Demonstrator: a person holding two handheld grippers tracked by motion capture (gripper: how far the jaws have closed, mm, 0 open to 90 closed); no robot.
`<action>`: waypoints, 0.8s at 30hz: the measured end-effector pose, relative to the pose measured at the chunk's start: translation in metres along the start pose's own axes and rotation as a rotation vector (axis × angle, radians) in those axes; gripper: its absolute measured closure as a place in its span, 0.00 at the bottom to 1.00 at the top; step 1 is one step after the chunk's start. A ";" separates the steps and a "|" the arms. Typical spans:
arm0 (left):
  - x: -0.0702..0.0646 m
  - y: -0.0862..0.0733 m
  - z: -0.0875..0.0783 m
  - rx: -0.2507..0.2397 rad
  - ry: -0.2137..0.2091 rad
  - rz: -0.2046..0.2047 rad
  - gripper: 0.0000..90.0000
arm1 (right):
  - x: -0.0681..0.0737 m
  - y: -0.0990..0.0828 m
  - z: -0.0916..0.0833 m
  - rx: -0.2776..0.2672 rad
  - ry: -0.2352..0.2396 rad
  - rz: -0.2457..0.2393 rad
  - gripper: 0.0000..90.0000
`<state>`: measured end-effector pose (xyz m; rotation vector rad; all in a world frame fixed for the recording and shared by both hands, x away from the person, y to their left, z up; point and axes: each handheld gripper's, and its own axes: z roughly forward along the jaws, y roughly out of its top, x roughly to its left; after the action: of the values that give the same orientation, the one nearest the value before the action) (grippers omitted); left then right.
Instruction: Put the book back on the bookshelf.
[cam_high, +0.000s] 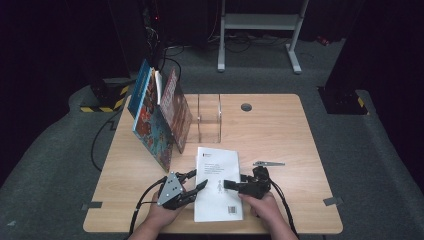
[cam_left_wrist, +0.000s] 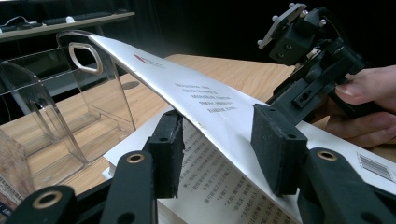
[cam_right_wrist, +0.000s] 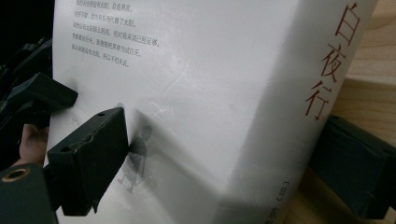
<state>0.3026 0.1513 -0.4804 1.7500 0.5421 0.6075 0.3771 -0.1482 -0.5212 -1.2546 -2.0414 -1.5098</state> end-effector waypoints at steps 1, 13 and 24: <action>0.000 0.000 0.000 0.002 0.000 0.000 0.61 | 0.000 0.000 0.000 0.002 0.000 -0.001 0.09; 0.009 -0.002 0.005 0.051 -0.048 -0.085 0.61 | 0.012 0.000 -0.009 -0.021 -0.079 -0.052 0.16; 0.010 0.002 0.006 0.066 -0.057 -0.095 0.61 | 0.021 0.001 -0.016 -0.035 -0.118 -0.103 0.21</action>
<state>0.3142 0.1533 -0.4781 1.7871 0.6077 0.4770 0.3617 -0.1525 -0.4999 -1.2993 -2.1939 -1.5572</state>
